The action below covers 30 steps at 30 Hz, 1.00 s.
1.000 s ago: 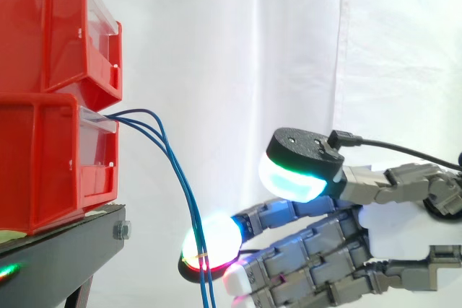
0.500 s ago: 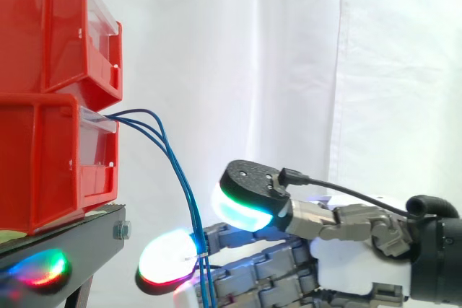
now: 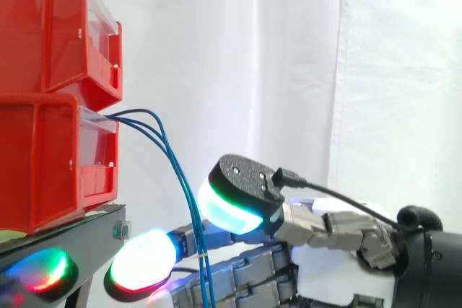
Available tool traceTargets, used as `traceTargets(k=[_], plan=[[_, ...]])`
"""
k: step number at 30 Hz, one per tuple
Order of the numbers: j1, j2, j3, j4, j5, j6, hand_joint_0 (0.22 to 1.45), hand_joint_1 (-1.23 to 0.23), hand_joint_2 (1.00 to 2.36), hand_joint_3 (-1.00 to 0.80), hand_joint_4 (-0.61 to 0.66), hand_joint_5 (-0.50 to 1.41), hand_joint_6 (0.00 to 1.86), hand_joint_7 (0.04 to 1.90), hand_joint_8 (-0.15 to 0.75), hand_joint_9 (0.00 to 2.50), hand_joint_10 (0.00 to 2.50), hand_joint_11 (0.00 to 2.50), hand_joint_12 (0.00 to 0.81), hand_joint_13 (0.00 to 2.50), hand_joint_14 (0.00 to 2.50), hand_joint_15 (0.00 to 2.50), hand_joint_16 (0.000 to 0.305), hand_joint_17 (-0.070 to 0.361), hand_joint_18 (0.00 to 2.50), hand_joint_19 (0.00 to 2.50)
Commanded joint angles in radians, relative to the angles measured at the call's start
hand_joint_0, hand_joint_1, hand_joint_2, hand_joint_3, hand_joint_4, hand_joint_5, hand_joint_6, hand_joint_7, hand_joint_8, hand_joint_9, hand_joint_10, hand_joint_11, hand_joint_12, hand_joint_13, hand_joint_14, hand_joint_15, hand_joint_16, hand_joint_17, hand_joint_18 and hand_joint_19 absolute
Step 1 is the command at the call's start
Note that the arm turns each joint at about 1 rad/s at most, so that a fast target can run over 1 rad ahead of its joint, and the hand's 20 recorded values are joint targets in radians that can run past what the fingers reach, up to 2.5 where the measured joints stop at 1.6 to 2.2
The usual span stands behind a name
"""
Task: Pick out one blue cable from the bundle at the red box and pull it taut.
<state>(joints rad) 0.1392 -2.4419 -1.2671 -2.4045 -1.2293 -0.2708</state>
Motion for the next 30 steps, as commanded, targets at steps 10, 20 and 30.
traceTargets(k=[10, 20, 30], plan=[[-0.012, -0.014, 0.000, 0.038, -0.102, -0.047, 0.49, -0.61, 1.00, -0.50, 0.17, -0.14, 0.50, 0.80, 0.259, 0.86, 0.01, 0.21, 0.363, 0.74, 0.01, 0.31, 0.051, 0.114, 0.58, 0.49], [-0.033, -0.014, 0.000, 0.041, -0.154, -0.044, 0.53, -0.56, 1.00, -0.50, 0.15, -0.13, 0.50, 0.89, 0.254, 0.90, 0.01, 0.26, 0.357, 0.78, 0.01, 0.35, 0.049, 0.110, 0.61, 0.55], [-0.063, -0.012, 0.000, 0.041, -0.197, -0.045, 0.54, -0.59, 1.00, -0.49, 0.14, -0.12, 0.50, 0.93, 0.256, 0.91, 0.01, 0.29, 0.354, 0.83, 0.02, 0.39, 0.048, 0.109, 0.65, 0.57]])
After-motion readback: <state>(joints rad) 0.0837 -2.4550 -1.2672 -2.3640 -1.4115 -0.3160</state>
